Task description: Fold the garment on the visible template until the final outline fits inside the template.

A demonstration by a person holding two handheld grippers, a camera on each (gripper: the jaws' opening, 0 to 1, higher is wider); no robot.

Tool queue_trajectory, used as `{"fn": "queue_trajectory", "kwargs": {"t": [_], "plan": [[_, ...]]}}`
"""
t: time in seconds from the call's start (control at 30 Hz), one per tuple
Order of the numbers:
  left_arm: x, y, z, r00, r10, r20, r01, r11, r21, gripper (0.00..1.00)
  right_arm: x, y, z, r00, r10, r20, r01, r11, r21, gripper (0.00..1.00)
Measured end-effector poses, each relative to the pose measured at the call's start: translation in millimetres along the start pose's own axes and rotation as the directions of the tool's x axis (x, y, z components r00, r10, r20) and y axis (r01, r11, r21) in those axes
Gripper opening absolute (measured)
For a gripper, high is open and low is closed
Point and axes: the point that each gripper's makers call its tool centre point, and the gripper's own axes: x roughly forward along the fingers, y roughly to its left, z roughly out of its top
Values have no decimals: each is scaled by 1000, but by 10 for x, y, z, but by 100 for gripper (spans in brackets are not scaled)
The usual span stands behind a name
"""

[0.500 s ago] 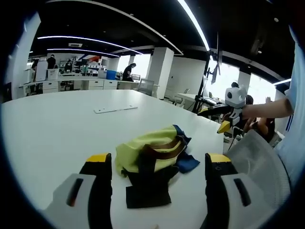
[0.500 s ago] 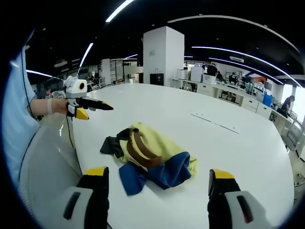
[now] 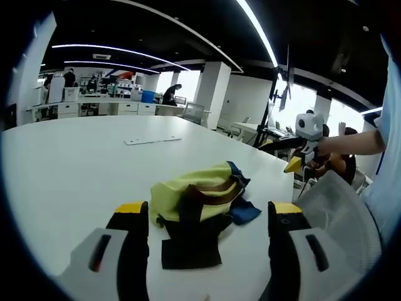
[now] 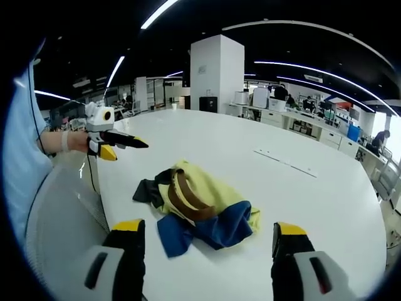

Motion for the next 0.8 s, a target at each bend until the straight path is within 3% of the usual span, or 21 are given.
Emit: {"fn": "queue_trajectory", "kwargs": {"t": [0.8], "plan": [[-38,-54,25,1000,26,14,-26,1000,-4,75,-16,41,61,999,2,38,-2,1000,3,82]]}}
